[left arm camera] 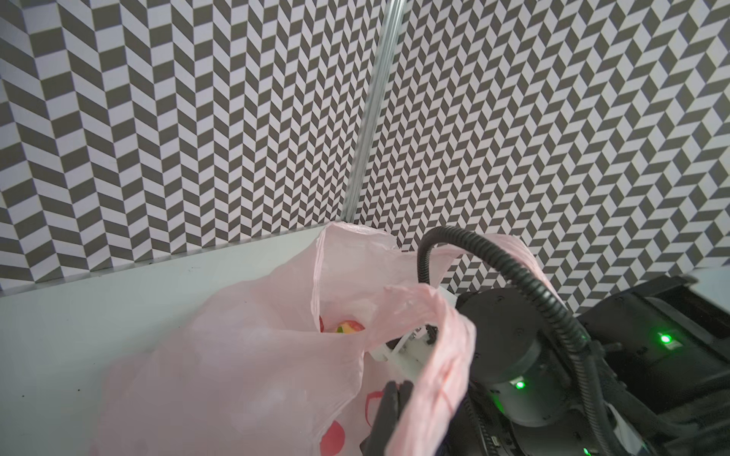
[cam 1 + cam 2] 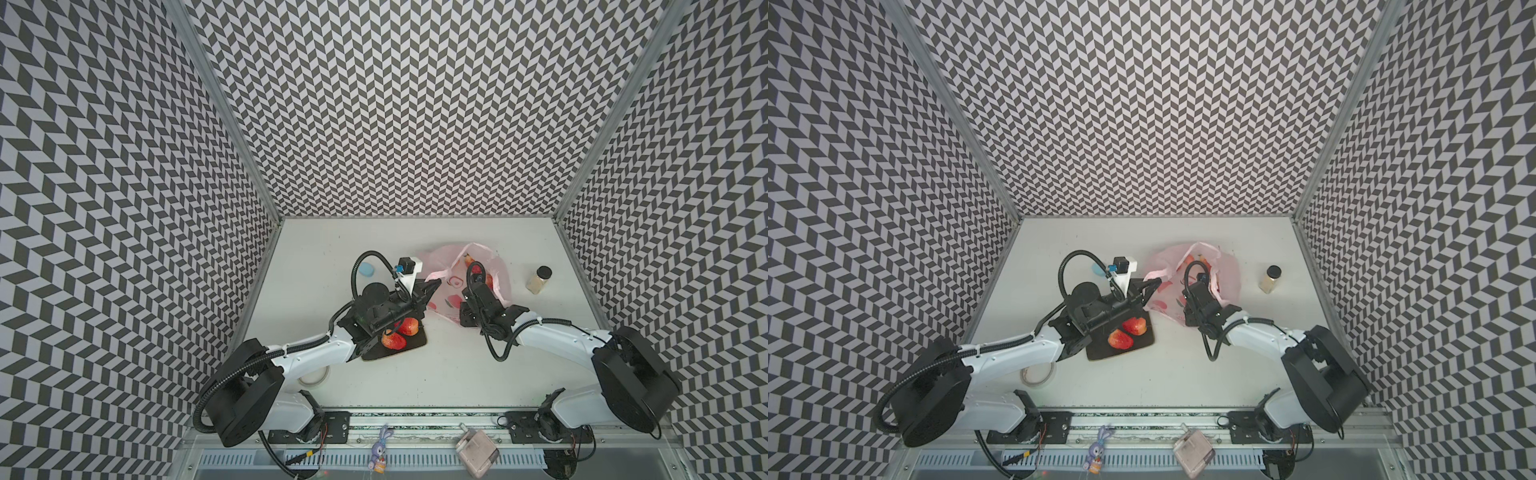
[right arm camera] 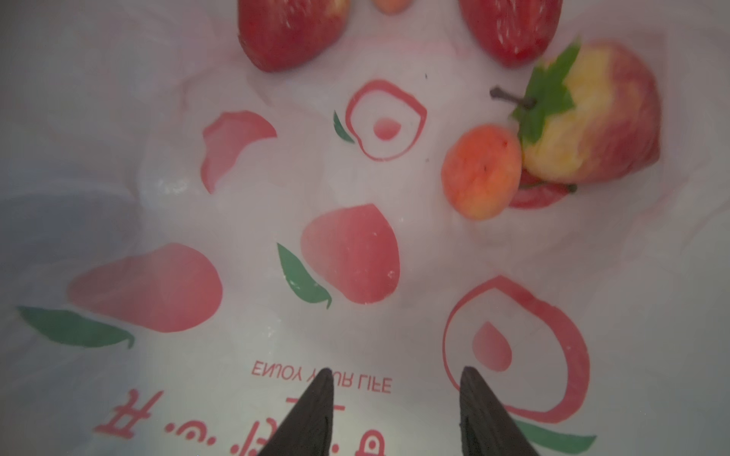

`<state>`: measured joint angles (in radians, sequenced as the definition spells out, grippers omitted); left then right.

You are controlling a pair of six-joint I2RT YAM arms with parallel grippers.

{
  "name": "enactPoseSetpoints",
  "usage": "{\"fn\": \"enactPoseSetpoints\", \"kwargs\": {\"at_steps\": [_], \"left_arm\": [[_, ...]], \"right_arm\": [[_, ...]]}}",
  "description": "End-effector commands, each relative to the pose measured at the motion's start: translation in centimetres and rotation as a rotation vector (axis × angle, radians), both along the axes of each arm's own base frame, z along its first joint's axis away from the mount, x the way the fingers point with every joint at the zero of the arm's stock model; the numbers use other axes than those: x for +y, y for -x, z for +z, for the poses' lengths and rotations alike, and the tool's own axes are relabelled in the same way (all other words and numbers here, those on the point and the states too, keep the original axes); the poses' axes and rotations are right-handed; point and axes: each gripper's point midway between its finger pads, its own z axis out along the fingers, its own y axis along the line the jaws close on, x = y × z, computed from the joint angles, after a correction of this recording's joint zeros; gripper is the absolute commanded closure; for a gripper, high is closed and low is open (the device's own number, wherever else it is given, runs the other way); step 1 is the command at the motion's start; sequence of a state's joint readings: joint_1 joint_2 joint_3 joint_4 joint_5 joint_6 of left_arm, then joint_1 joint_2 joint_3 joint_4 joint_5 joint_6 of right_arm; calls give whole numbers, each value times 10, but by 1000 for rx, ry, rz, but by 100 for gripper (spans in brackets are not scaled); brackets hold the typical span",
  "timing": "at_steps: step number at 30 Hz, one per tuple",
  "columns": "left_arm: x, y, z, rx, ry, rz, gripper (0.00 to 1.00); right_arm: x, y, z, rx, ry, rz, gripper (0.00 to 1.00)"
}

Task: Take the fake fruits out of the plastic bag
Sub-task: 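Reach the right gripper back into the bag and grasp a small peach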

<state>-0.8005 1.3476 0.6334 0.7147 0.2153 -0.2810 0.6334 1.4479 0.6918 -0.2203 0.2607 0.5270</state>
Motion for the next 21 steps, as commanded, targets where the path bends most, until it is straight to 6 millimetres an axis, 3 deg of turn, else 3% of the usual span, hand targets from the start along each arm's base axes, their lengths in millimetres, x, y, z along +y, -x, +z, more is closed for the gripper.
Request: {"fn": "enactPoseSetpoints", "kwargs": {"at_steps": [1, 7, 12, 21], "left_arm": [[-2, 16, -7, -33, -50, -50, 100], [-6, 22, -9, -44, -51, -67, 100], [-10, 19, -4, -52, -49, -70, 100], [-14, 20, 4, -68, -49, -77, 100]], "right_arm": [[14, -8, 13, -12, -126, -32, 43], [12, -42, 50, -114, -159, -139, 30], [-12, -64, 43, -125, -113, -319, 28], [-28, -93, 25, -113, -75, -426, 22]]}}
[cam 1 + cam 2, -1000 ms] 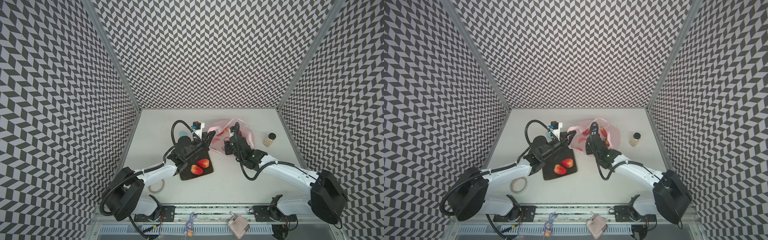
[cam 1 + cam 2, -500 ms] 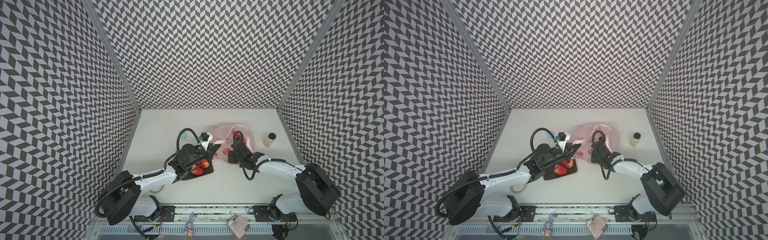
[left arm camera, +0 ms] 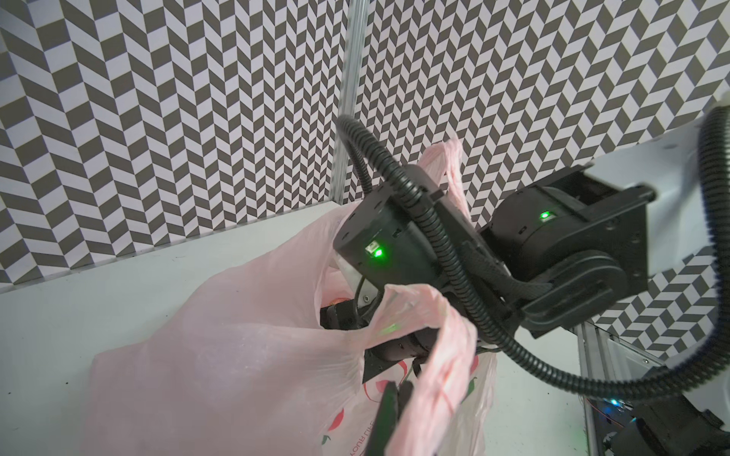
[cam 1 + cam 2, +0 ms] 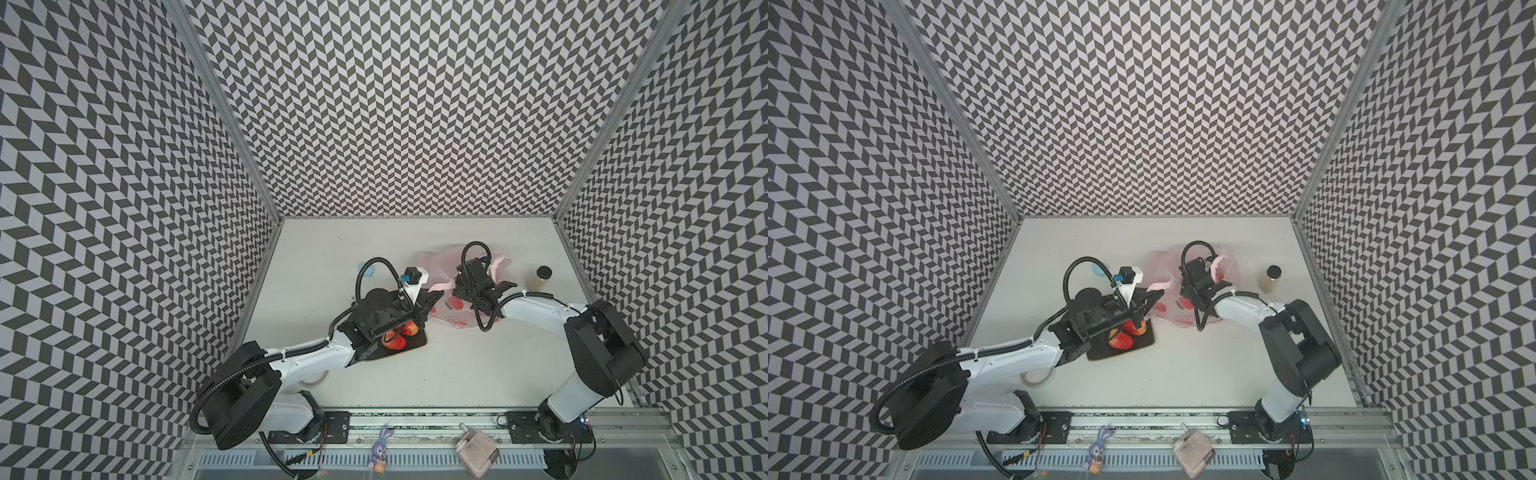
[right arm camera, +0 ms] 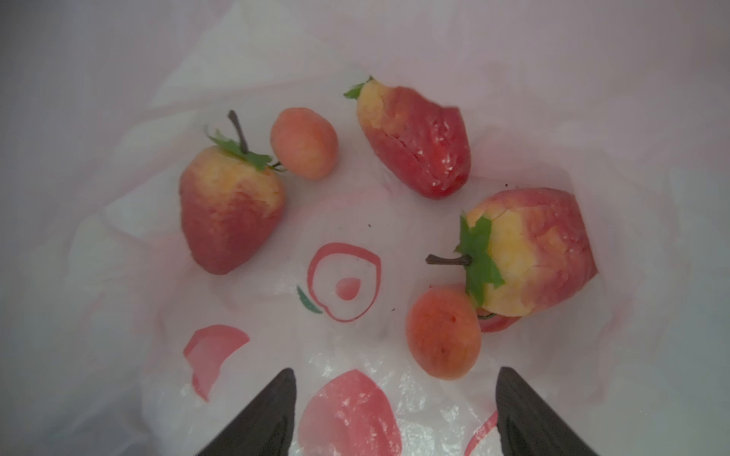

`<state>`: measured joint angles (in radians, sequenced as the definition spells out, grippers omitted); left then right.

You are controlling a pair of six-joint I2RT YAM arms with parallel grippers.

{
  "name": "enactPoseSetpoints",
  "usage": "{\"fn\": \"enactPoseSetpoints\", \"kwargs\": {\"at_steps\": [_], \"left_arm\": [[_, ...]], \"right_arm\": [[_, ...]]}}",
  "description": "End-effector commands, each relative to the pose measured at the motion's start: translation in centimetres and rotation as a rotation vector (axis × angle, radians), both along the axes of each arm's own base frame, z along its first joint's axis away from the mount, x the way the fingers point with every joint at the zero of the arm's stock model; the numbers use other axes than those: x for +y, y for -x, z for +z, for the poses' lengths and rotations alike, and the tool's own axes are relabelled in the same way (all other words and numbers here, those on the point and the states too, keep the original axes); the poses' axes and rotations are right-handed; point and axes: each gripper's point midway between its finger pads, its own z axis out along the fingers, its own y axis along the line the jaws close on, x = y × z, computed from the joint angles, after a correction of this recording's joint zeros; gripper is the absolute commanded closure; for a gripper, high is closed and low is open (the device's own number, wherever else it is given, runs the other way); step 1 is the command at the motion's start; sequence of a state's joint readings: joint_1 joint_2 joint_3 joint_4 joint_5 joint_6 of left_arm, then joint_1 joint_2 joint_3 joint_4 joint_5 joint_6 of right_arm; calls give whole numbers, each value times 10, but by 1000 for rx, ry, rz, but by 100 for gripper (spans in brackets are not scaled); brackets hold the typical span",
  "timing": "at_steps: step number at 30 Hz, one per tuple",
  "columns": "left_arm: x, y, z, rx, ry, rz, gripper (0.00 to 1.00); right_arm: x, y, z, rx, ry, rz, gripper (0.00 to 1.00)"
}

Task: Take the fake fruits out of the plastic bag
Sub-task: 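Reach the right gripper back into the bag and grasp a small peach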

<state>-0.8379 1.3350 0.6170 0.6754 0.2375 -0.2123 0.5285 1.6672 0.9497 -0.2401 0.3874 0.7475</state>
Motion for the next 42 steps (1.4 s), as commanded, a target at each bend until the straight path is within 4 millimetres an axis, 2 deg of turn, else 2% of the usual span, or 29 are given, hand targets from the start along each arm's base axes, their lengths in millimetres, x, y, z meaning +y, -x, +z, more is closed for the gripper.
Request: {"fn": "enactPoseSetpoints", "kwargs": {"at_steps": [1, 6, 12, 17, 21, 27, 32, 36, 39, 42], "left_arm": [[-5, 2, 16, -40, 18, -15, 100], [-3, 0, 20, -48, 24, -4, 100], [-3, 1, 22, -51, 25, -3, 100], [-4, 0, 22, -52, 26, 1, 100], [-2, -3, 23, -49, 32, 18, 100], [1, -8, 21, -31, 38, 52, 100], [9, -21, 19, -10, 43, 134, 100], [13, -33, 18, 46, 90, 161, 100], [17, -43, 21, 75, 131, 175, 100], [24, -58, 24, 108, 181, 202, 100]], "right_arm": [[-11, -16, 6, -49, -7, -93, 22], [-21, -26, -7, -37, -5, -147, 24], [-28, -33, -26, -15, 10, -174, 30], [-30, -35, -35, 0, 23, -173, 40], [-29, -35, -32, -9, 15, -163, 50], [-19, -34, -9, -39, -37, -96, 63], [-8, -18, 19, -84, -109, 5, 68], [13, -2, 40, -133, -183, 180, 69], [34, 12, 64, -193, -242, 339, 68], [47, 25, 89, -260, -275, 458, 68]]}}
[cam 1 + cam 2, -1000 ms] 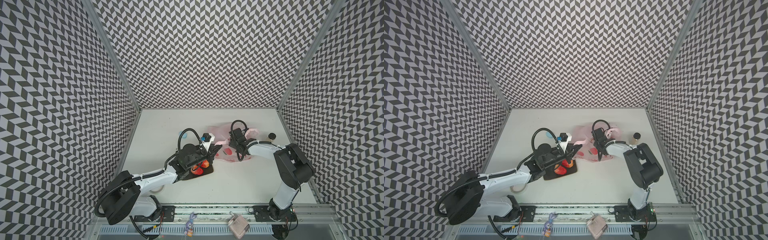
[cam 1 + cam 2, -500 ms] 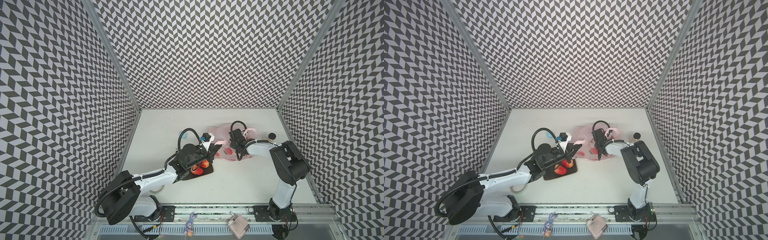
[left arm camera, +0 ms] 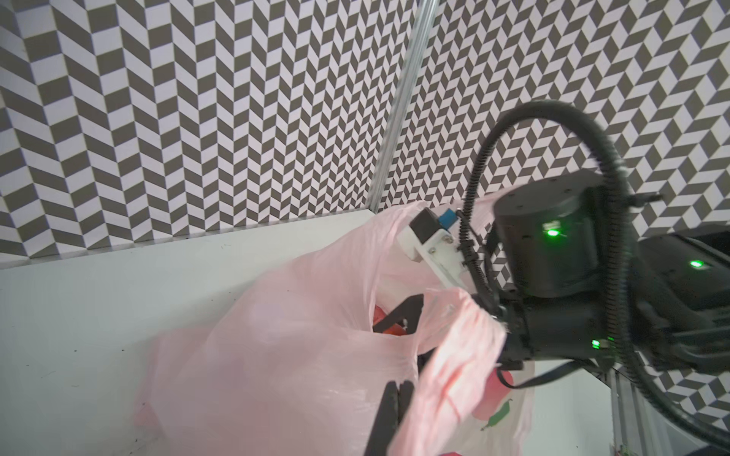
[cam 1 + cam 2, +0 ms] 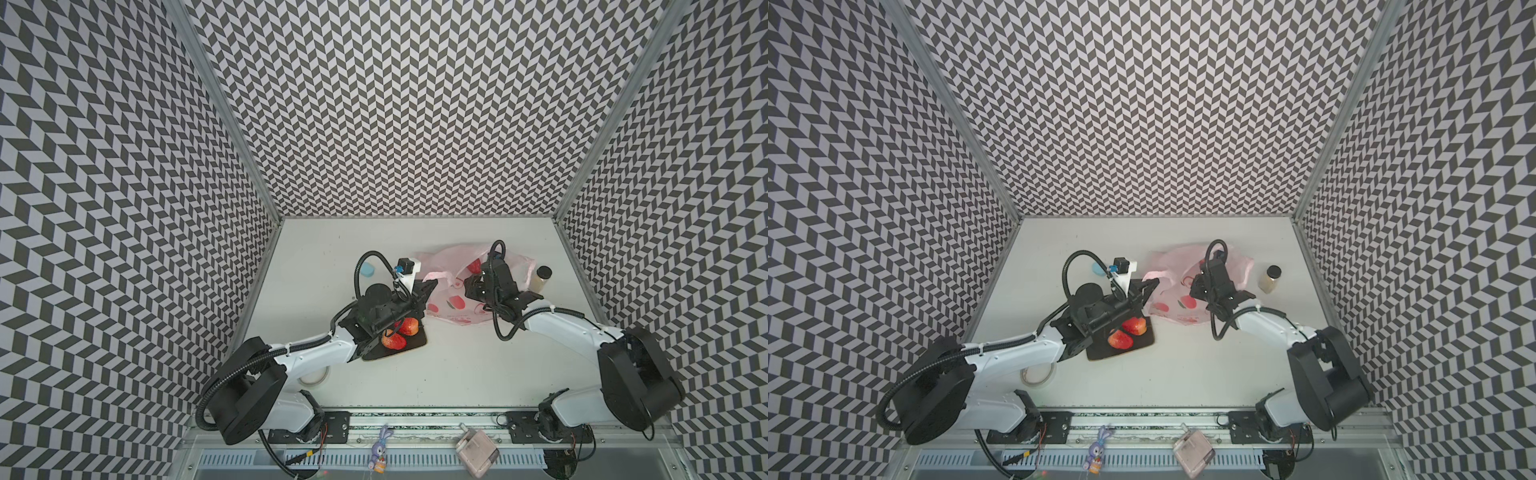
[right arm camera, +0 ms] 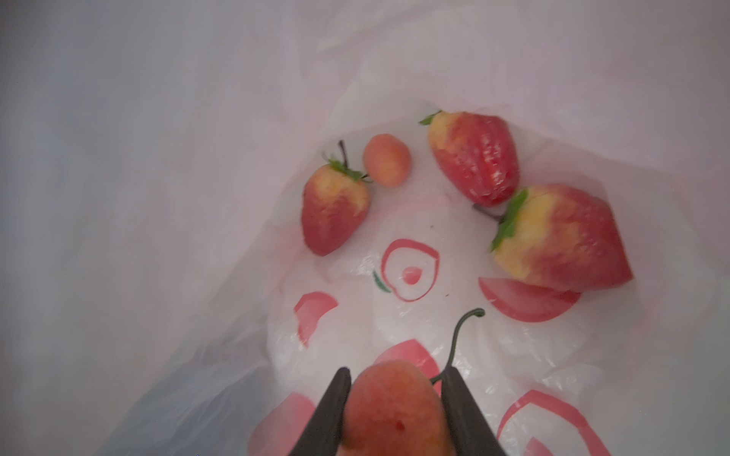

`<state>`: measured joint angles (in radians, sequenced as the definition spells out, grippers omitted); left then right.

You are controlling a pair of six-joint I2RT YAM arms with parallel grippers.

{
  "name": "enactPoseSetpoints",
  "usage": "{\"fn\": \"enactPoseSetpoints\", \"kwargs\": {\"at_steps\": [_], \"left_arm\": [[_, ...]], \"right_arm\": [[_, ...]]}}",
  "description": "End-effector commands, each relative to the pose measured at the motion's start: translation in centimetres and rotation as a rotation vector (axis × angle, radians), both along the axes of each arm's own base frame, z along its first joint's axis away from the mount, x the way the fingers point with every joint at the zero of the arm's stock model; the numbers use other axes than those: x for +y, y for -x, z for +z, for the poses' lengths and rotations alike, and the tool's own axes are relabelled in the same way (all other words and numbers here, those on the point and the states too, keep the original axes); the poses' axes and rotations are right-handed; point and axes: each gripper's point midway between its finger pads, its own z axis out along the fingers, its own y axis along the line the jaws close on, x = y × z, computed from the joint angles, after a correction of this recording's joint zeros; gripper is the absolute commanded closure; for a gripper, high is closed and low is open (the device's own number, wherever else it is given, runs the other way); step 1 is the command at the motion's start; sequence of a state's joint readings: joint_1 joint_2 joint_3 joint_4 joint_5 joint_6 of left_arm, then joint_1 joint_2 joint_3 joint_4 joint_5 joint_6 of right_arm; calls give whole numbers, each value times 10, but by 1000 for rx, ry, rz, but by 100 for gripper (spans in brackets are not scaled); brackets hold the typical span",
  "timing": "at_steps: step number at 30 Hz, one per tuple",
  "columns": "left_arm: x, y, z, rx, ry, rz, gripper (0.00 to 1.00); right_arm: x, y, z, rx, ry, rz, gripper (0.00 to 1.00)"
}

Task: Take the fake fruits out of the plastic bag
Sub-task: 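Reach the right gripper back into the bag and grasp a small peach, then carry the peach out and release it on the black mat with the right gripper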

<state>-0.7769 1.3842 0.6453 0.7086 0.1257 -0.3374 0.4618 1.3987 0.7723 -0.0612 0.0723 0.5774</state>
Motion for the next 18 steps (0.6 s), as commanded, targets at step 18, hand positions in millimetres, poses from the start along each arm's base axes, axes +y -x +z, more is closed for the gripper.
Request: {"fn": "enactPoseSetpoints", "kwargs": {"at_steps": [18], "left_arm": [[28, -82, 32, -2, 105, 51, 100]], "right_arm": [[155, 152, 142, -721, 42, 955, 67]]}}
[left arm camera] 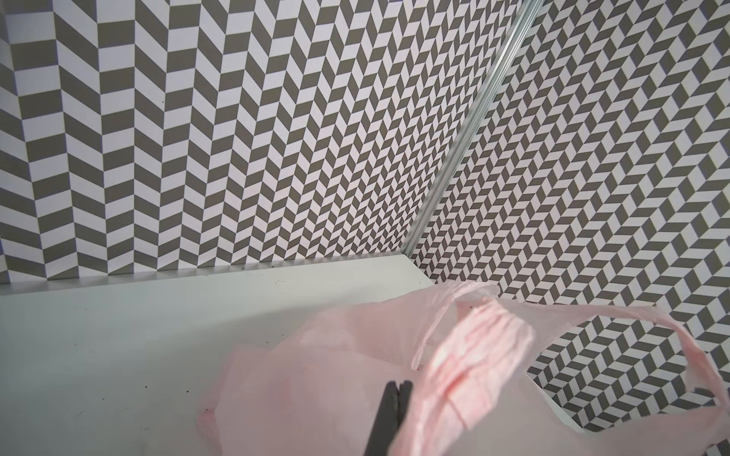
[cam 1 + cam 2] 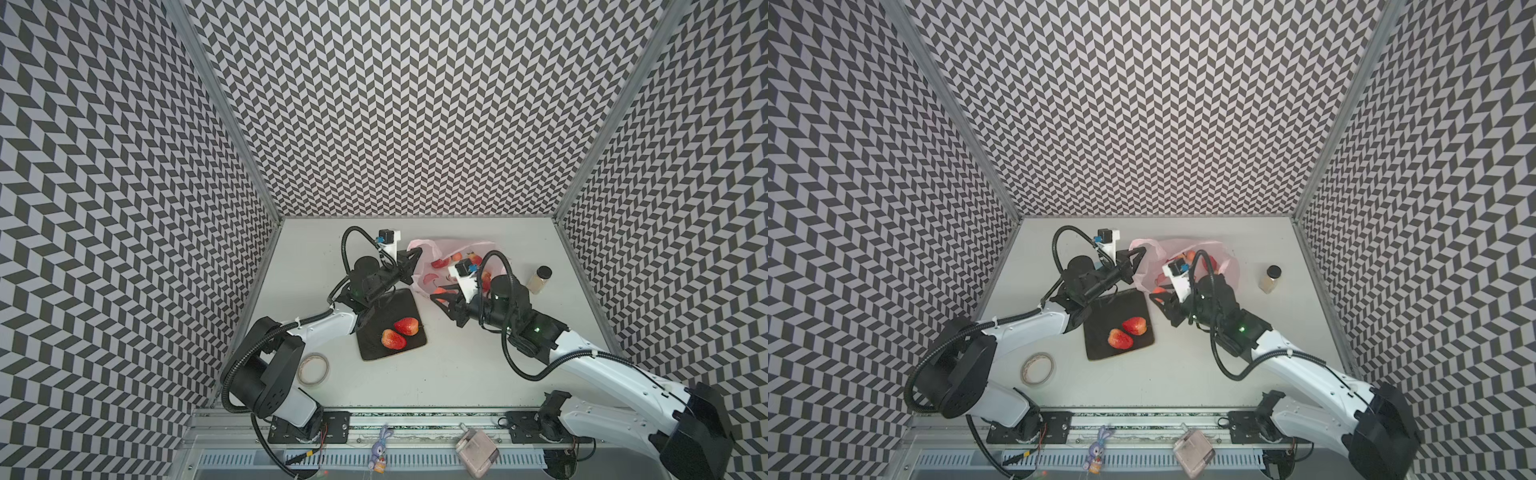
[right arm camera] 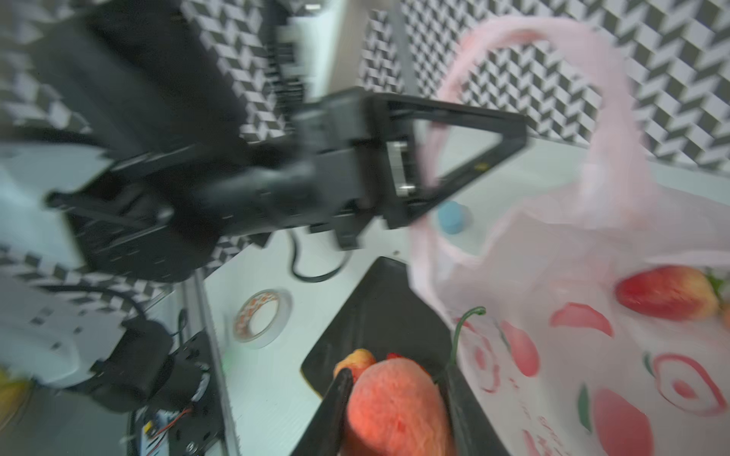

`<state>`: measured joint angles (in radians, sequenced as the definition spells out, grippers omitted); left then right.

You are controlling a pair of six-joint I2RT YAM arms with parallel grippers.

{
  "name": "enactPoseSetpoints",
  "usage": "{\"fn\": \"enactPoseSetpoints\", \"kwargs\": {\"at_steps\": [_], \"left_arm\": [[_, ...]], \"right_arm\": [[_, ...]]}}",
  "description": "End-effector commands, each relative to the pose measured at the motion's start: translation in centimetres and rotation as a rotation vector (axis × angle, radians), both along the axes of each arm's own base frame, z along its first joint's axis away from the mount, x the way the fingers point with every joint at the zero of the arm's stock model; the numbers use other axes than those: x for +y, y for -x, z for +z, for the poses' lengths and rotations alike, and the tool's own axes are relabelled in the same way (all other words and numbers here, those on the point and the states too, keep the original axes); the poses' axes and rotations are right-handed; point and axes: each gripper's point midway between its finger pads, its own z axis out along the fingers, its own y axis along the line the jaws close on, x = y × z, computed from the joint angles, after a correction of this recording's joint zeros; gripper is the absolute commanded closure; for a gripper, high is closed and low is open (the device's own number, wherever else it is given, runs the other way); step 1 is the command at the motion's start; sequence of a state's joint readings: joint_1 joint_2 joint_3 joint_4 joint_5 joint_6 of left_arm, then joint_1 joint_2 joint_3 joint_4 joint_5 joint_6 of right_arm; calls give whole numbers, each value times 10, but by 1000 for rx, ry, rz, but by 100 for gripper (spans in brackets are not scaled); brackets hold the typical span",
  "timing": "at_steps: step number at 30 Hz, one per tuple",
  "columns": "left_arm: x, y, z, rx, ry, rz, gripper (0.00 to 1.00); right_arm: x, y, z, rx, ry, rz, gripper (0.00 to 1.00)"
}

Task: Take the fake fruits out of the plastic bag
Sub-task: 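Carry the peach out and release it on the black mat with the right gripper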

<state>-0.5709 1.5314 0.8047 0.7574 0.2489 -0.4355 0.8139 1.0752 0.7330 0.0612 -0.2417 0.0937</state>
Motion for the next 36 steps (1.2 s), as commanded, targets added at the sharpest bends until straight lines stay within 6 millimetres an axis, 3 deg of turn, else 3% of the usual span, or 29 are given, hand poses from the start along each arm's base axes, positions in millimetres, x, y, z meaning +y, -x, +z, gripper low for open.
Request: {"fn": "enactPoseSetpoints", "kwargs": {"at_steps": [1, 9, 15, 26, 31, 36], "left_arm": [[-3, -5, 11, -32, 2, -32, 100], [0, -8, 11, -51, -43, -56, 100], [10, -14, 4, -38, -105, -46, 100], [21, -15, 4, -38, -130, -16, 100], [21, -13, 4, -38, -131, -19, 100], [22, -12, 4, -37, -136, -19, 100]], "right_arm": [[30, 27, 5, -226, 32, 131, 66], [116, 64, -43, -334, 175, 307, 66], [154, 52, -96, -316, 309, 291, 67], [170, 28, -160, -259, 434, 203, 66], [181, 24, -168, -266, 439, 207, 63], [186, 21, -175, -264, 456, 199, 51]]}}
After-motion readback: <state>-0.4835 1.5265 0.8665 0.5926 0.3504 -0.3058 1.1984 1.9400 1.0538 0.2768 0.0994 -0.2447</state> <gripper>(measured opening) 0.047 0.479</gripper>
